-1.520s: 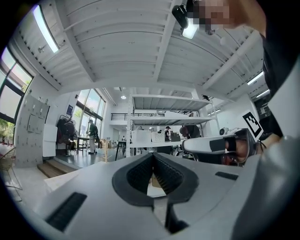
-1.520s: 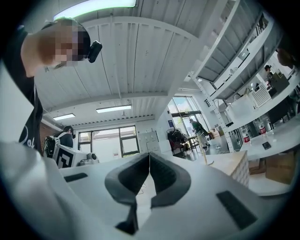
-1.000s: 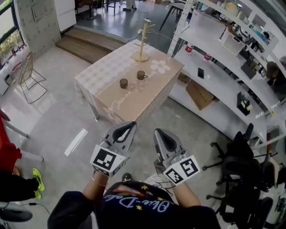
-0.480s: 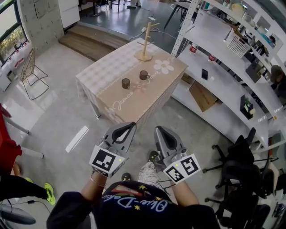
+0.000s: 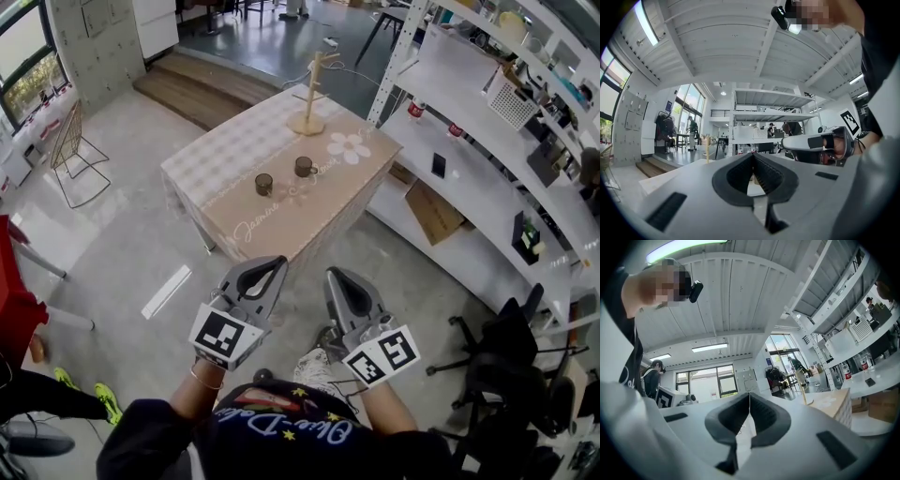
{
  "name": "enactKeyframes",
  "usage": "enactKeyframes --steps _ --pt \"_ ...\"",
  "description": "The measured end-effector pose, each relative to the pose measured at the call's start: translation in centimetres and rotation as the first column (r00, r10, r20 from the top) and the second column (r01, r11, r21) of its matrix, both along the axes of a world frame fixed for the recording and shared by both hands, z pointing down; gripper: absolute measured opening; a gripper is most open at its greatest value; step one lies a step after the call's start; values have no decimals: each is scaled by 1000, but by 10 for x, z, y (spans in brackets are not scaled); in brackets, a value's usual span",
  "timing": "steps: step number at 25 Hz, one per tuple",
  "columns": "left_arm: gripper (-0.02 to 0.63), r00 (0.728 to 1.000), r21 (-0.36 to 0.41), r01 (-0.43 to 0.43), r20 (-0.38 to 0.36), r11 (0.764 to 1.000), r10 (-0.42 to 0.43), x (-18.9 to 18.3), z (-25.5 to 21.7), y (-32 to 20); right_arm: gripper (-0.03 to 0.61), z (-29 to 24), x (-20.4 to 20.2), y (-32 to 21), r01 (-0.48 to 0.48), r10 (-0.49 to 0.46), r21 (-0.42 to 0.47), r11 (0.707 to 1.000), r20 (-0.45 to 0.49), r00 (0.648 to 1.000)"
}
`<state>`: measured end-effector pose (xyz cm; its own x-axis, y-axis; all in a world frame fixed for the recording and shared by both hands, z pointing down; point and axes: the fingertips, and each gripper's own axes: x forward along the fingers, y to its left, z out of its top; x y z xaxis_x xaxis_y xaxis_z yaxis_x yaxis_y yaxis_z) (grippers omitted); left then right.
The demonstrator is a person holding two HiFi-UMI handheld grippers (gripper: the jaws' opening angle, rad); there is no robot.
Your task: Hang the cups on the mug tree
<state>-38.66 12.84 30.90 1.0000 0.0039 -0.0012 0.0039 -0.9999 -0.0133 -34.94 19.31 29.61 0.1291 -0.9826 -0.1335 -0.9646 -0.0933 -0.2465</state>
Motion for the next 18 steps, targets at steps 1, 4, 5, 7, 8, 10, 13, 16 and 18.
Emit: enactKeyframes --steps 1,4,5,7,8,10,13,16,18 --pt "8 1000 -3 -2 2 1000 2 5 0 1 11 0 5 0 0 0 1 1000 0 1000" --pt "8 1000 -15 -15 -3 1000 15 21 -3 1 11 1 19 -2 5 -5 0 1000 0 1000" --pt "8 1000 -10 -11 -3 1000 11 26 -2 0 11 2 24 -4 10 -10 0 1000 0 1000" --pt "8 1000 14 3 4 1000 -3 33 2 -3 11 1 32 -7 21 -21 0 1000 -1 1000" --pt "8 1000 24 9 8 1000 -9 37 4 -3 11 1 36 -8 27 -27 0 1000 -2 1000" --pt "8 1000 32 18 17 999 -19 45 5 -4 11 0 45 -12 38 -38 3 999 -3 999" --pt "8 999 21 35 31 999 -36 56 7 -8 11 0 57 -16 55 -55 7 998 -2 999" --pt "8 999 22 45 24 999 -45 67 6 -11 11 1 68 -18 67 -67 7 998 -1 998" --pt "8 999 29 46 24 998 -47 77 6 -11 11 1 78 -19 70 -70 10 998 4 998"
